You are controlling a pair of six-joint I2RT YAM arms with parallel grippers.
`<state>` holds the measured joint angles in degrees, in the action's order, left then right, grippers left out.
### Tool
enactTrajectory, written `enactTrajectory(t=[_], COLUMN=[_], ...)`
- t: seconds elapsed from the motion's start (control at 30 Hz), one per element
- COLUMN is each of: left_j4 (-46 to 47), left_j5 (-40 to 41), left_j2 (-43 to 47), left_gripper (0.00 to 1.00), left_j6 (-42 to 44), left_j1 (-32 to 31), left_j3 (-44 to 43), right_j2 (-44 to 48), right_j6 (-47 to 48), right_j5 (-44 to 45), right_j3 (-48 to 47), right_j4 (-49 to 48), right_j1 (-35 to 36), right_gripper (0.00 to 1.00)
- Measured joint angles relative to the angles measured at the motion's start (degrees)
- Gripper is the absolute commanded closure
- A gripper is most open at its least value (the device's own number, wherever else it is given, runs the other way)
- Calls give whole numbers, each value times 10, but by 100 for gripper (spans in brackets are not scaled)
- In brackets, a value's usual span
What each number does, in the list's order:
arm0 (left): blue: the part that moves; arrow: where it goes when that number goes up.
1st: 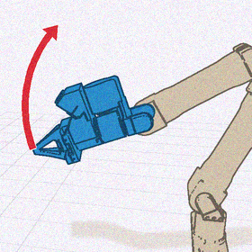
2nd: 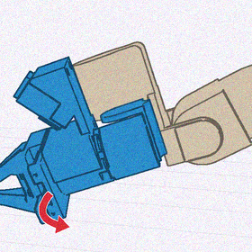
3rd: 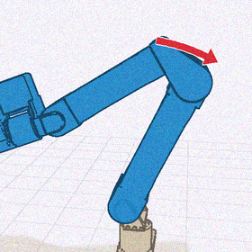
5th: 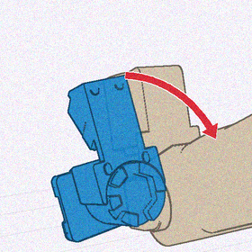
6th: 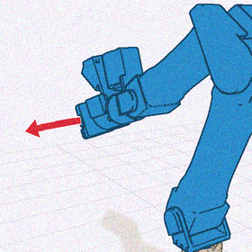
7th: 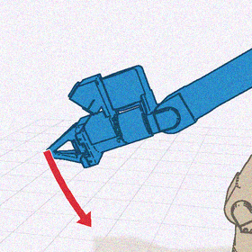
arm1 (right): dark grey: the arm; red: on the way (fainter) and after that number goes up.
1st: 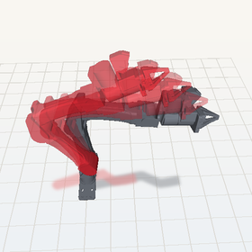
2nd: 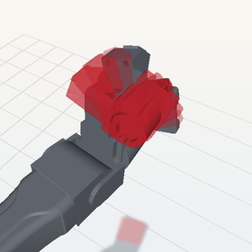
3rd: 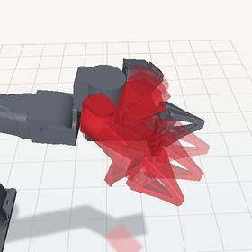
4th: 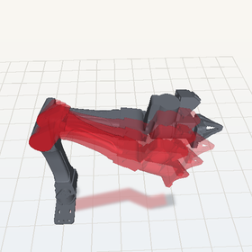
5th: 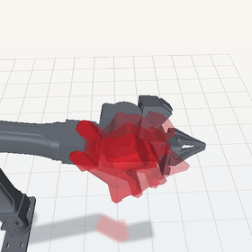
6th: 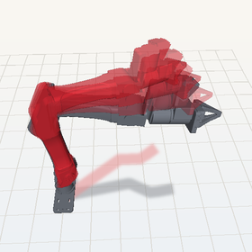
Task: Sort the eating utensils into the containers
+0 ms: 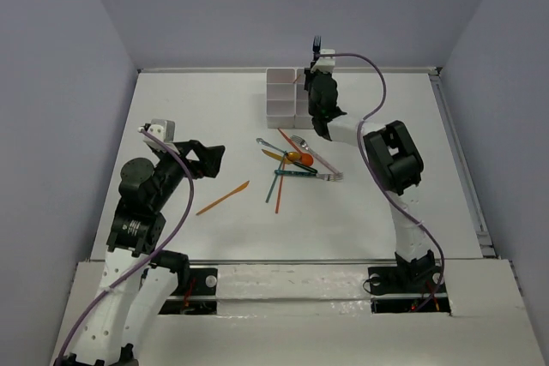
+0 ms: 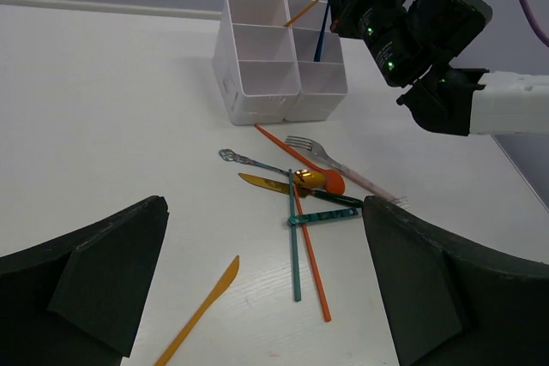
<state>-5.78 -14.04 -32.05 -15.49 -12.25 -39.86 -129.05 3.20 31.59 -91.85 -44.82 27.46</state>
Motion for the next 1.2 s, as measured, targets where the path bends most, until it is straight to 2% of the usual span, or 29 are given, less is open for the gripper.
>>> enactTrajectory(t=[0.1,0.2,0.23,0.3,0.33,0.53,0.67,0.83,0.87,0.93,0.97,1.03,1.1,1.13,1.2], left_j4=[0,0,0,0,1,3,3,4,4,3,4,4,4,3,4], left_j5=[-4,-5,-5,-6,-6,-6,-5,-5,-5,-5,-5,-5,-5,-5,-5], left_j2=[0,0,0,0,0,7,12,12,12,14,15,17,18,18,18], left_gripper=[1,1,1,1,1,1,1,1,1,1,1,1,1,1,1], left_j6=[0,0,0,0,0,0,0,0,0,0,0,0,0,0,0], left_j1=[4,5,5,7,7,8,11,18,19,24,26,26,26,26,26], left_j3=[0,0,0,0,0,0,0,0,0,0,0,0,0,0,0], right_j2=[-3,-3,-2,-2,-2,33,101,201,217,259,279,301,322,328,334], right_j6=[0,-2,-2,-5,-2,-13,-35,-75,-86,-105,-117,-131,-148,-154,-174], right_j5=[-2,-7,-8,-11,-14,-35,-56,-105,-116,-138,-153,-179,-216,-232,-269], right_j3=[12,35,44,64,71,88,104,109,112,118,122,130,149,159,183], right_j4=[-12,-37,-44,-53,-52,-14,34,118,139,183,214,256,309,336,389], right_j1=[0,0,0,0,0,0,0,0,1,5,10,18,29,35,43], right_gripper=[100,84,72,63,55,35,29,30,38,48,61,73,77,88,91])
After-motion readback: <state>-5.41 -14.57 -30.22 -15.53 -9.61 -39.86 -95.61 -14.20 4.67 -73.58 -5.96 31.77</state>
